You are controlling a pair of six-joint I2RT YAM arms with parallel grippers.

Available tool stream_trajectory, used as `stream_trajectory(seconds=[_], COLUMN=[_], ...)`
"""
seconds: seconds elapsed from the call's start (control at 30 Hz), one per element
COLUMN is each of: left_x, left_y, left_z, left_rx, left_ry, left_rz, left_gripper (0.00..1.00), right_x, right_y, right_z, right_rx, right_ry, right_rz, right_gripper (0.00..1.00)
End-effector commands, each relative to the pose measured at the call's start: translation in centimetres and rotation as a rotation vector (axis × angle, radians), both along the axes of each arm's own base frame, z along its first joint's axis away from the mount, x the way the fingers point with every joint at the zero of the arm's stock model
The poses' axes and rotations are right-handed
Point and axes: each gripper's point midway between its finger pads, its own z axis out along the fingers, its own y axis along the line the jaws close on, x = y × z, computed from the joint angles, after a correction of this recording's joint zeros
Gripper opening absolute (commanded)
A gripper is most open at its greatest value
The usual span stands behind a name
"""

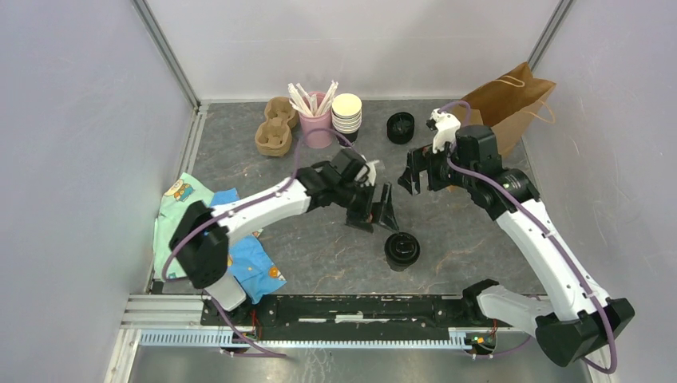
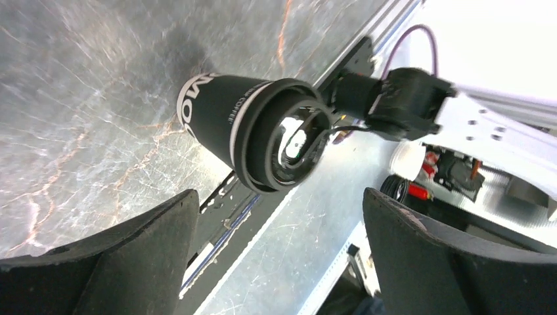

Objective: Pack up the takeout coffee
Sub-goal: Close the cup lid on the coffee cup, then pick up the coffee cup from the center of the board.

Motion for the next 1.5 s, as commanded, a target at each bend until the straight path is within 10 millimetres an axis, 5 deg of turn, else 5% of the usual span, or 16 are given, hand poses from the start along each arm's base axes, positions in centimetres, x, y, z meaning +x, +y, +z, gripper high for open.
stream_trajectory(seconds=[0.0,0.2,0.33,0.53,0.7,1.13,1.47], left_x=[3.1,6.9,8.7,10.0,10.7,13.1,13.4], left_y=[1.9,10.1,14.8,18.3,19.2,23.8,23.9], left_z=[6.5,9.7,11.9,14.7,14.6,13.1,11.8], left_rx=[-0.080,0.131,0.220,0.314,0.386,0.457,0.458], left_ry=[-0.228,-0.527,-0.684,-0.882,-0.958,-0.977,-0.929], left_rz=[0.070,0.346,0.485,0.525,0.475,0.516,0.493], left_gripper=[1.00,1.00,1.00,1.00,1.00,1.00,1.00], right_x=[2.4,6.8,11.7,20.1,24.9,30.2,30.9], right_y=[0.5,4.0,7.1,10.1,10.9,10.9,11.3], right_z=[1.3,1.2,1.7,0.7,0.0,-1.9,-4.0], right_rx=[0.003,0.124,0.253,0.364,0.396,0.361,0.345], right_ry=[-0.063,-0.039,-0.045,-0.043,-0.039,-0.064,-0.038], right_rz=[-0.013,-0.002,-0.035,-0.159,-0.261,-0.377,-0.381], right_gripper=[0.96,0.93,0.91,0.82,0.72,0.57,0.42])
